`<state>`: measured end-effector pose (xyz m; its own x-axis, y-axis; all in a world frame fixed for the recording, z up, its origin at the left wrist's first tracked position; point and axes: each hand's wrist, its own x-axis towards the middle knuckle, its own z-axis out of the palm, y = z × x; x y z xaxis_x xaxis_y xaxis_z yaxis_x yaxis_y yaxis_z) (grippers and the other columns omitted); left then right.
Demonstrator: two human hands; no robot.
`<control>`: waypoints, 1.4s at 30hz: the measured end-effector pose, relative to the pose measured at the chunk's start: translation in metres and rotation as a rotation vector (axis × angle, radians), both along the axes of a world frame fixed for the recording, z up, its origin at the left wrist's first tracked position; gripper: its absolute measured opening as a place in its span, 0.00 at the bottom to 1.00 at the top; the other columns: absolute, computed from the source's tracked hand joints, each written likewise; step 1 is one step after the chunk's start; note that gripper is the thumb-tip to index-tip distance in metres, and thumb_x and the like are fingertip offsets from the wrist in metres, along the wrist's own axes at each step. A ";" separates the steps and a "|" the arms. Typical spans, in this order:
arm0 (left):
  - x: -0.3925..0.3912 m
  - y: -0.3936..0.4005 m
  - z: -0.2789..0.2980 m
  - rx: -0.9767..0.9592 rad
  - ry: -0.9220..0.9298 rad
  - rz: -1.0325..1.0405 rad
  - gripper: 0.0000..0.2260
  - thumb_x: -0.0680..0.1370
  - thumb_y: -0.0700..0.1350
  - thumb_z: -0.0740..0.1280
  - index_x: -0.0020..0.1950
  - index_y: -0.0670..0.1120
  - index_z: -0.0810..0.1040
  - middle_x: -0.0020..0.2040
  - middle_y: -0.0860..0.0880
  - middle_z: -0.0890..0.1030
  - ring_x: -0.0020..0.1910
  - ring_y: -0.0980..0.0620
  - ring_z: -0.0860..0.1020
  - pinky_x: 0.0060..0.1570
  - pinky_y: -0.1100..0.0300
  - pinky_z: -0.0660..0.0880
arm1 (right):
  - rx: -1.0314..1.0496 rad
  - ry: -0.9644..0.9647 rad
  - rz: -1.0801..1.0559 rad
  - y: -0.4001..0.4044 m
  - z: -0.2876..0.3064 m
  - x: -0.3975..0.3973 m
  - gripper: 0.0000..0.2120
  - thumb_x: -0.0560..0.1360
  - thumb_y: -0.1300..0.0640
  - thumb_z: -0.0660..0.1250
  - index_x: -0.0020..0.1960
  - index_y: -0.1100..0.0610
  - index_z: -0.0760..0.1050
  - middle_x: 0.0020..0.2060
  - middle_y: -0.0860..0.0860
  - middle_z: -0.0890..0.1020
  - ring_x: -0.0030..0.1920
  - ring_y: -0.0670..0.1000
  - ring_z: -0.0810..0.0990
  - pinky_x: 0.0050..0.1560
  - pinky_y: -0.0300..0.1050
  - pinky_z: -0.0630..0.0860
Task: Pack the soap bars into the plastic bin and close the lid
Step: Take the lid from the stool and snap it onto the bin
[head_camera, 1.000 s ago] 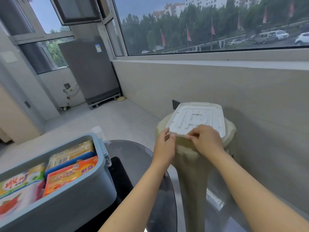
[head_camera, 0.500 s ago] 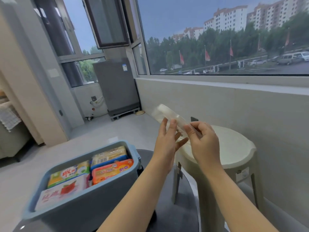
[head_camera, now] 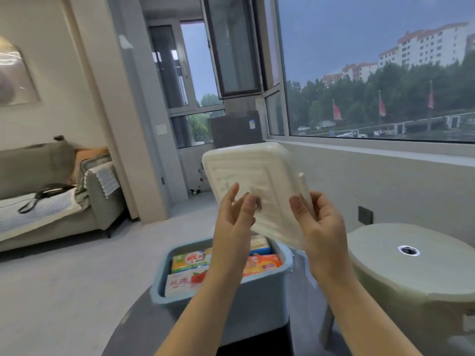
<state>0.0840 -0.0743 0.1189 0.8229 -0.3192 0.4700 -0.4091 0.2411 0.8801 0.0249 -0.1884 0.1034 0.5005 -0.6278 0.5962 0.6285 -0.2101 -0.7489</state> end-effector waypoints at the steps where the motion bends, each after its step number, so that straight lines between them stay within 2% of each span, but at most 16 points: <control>1: 0.006 0.012 -0.002 0.016 -0.011 0.054 0.17 0.76 0.55 0.64 0.65 0.59 0.70 0.59 0.55 0.80 0.58 0.59 0.79 0.61 0.58 0.74 | 0.030 0.004 0.011 0.003 -0.002 0.005 0.06 0.73 0.48 0.66 0.44 0.50 0.76 0.35 0.44 0.81 0.35 0.41 0.79 0.33 0.34 0.75; 4: 0.025 0.048 -0.014 0.051 -0.048 0.257 0.14 0.77 0.52 0.63 0.63 0.56 0.72 0.63 0.53 0.78 0.60 0.61 0.76 0.55 0.70 0.73 | 0.118 0.045 0.070 0.006 -0.008 0.018 0.04 0.74 0.51 0.66 0.42 0.50 0.77 0.33 0.43 0.82 0.34 0.43 0.78 0.33 0.36 0.75; 5: 0.031 0.058 -0.018 0.062 -0.043 0.312 0.14 0.78 0.51 0.63 0.64 0.55 0.71 0.64 0.53 0.77 0.61 0.60 0.75 0.56 0.69 0.72 | 0.148 0.060 0.104 0.006 -0.010 0.022 0.04 0.74 0.52 0.66 0.42 0.51 0.77 0.34 0.44 0.82 0.35 0.43 0.79 0.34 0.37 0.76; 8: 0.047 0.081 -0.034 0.139 -0.016 0.467 0.19 0.78 0.53 0.62 0.69 0.54 0.68 0.69 0.52 0.72 0.68 0.54 0.69 0.68 0.53 0.67 | 0.260 0.100 0.248 0.004 -0.014 0.032 0.06 0.75 0.53 0.65 0.43 0.53 0.79 0.35 0.47 0.84 0.37 0.47 0.81 0.34 0.39 0.77; 13: 0.069 0.105 -0.055 0.349 -0.050 0.738 0.25 0.79 0.53 0.60 0.75 0.48 0.61 0.76 0.46 0.61 0.75 0.48 0.57 0.73 0.45 0.55 | 0.469 0.196 0.396 -0.009 -0.022 0.044 0.12 0.75 0.54 0.64 0.53 0.61 0.77 0.41 0.54 0.85 0.41 0.52 0.84 0.34 0.44 0.80; 18: 0.089 0.121 -0.069 0.298 0.030 0.717 0.22 0.79 0.49 0.61 0.72 0.46 0.66 0.70 0.46 0.71 0.69 0.44 0.68 0.68 0.42 0.65 | 0.468 0.306 0.365 -0.023 -0.027 0.055 0.12 0.75 0.55 0.64 0.53 0.63 0.76 0.44 0.56 0.83 0.41 0.54 0.82 0.38 0.49 0.79; 22: 0.099 0.128 -0.072 0.285 0.084 0.728 0.20 0.77 0.47 0.65 0.68 0.46 0.73 0.65 0.47 0.77 0.62 0.47 0.75 0.63 0.48 0.71 | 0.300 0.364 0.158 -0.033 -0.032 0.069 0.14 0.74 0.58 0.67 0.59 0.59 0.74 0.46 0.51 0.82 0.45 0.52 0.81 0.51 0.52 0.77; 24: 0.104 0.132 -0.075 0.263 0.153 0.707 0.20 0.75 0.48 0.68 0.67 0.46 0.74 0.63 0.49 0.78 0.59 0.48 0.76 0.61 0.51 0.72 | 0.190 0.430 0.108 -0.036 -0.038 0.076 0.11 0.74 0.57 0.67 0.56 0.54 0.76 0.45 0.47 0.83 0.46 0.49 0.81 0.48 0.47 0.78; 27: 0.110 0.137 -0.079 0.267 0.247 0.699 0.19 0.73 0.48 0.70 0.63 0.46 0.78 0.59 0.48 0.81 0.57 0.47 0.78 0.60 0.48 0.74 | 0.070 0.573 0.045 -0.040 -0.050 0.085 0.06 0.74 0.54 0.67 0.50 0.48 0.77 0.42 0.42 0.82 0.44 0.44 0.79 0.44 0.43 0.76; 29: 0.111 0.140 -0.083 0.292 0.290 0.692 0.17 0.73 0.48 0.70 0.60 0.45 0.79 0.55 0.48 0.82 0.53 0.47 0.79 0.54 0.49 0.76 | 0.058 0.661 0.070 -0.040 -0.057 0.088 0.03 0.74 0.54 0.66 0.48 0.49 0.77 0.42 0.44 0.82 0.44 0.46 0.79 0.48 0.46 0.76; 31: 0.112 0.141 -0.086 0.317 0.329 0.678 0.16 0.73 0.47 0.70 0.59 0.45 0.79 0.52 0.48 0.81 0.50 0.47 0.78 0.48 0.53 0.74 | 0.076 0.704 0.091 -0.039 -0.061 0.089 0.03 0.74 0.57 0.66 0.43 0.51 0.78 0.39 0.45 0.82 0.41 0.48 0.79 0.47 0.47 0.75; 34: 0.112 0.140 -0.089 0.327 0.369 0.664 0.15 0.73 0.45 0.69 0.58 0.43 0.79 0.49 0.48 0.81 0.49 0.47 0.78 0.48 0.55 0.73 | 0.081 0.778 0.060 -0.039 -0.066 0.087 0.05 0.74 0.58 0.66 0.41 0.57 0.79 0.36 0.51 0.80 0.38 0.52 0.76 0.46 0.50 0.75; 37: 0.112 0.139 -0.091 0.304 0.405 0.643 0.15 0.73 0.44 0.69 0.59 0.42 0.79 0.52 0.46 0.82 0.50 0.46 0.79 0.50 0.54 0.74 | 0.043 0.817 0.063 -0.036 -0.068 0.083 0.08 0.74 0.60 0.65 0.39 0.63 0.77 0.38 0.61 0.78 0.36 0.56 0.73 0.37 0.49 0.70; 39: 0.113 0.139 -0.091 0.291 0.430 0.619 0.14 0.74 0.44 0.68 0.58 0.42 0.78 0.50 0.47 0.81 0.46 0.47 0.78 0.46 0.53 0.75 | 0.049 0.811 0.037 -0.035 -0.069 0.082 0.13 0.74 0.59 0.64 0.48 0.70 0.77 0.47 0.69 0.79 0.47 0.66 0.78 0.49 0.58 0.74; 40: 0.113 0.140 -0.092 0.284 0.439 0.610 0.13 0.74 0.44 0.68 0.57 0.43 0.77 0.47 0.49 0.80 0.43 0.49 0.78 0.44 0.52 0.75 | 0.060 0.811 0.032 -0.034 -0.070 0.082 0.15 0.74 0.59 0.65 0.52 0.71 0.76 0.53 0.67 0.78 0.54 0.66 0.76 0.57 0.61 0.71; 42: 0.113 0.140 -0.094 0.294 0.447 0.604 0.12 0.75 0.44 0.66 0.57 0.44 0.76 0.46 0.50 0.79 0.41 0.51 0.76 0.39 0.54 0.75 | 0.073 0.818 0.059 -0.035 -0.072 0.081 0.11 0.74 0.58 0.65 0.47 0.66 0.79 0.52 0.60 0.80 0.55 0.60 0.76 0.62 0.59 0.69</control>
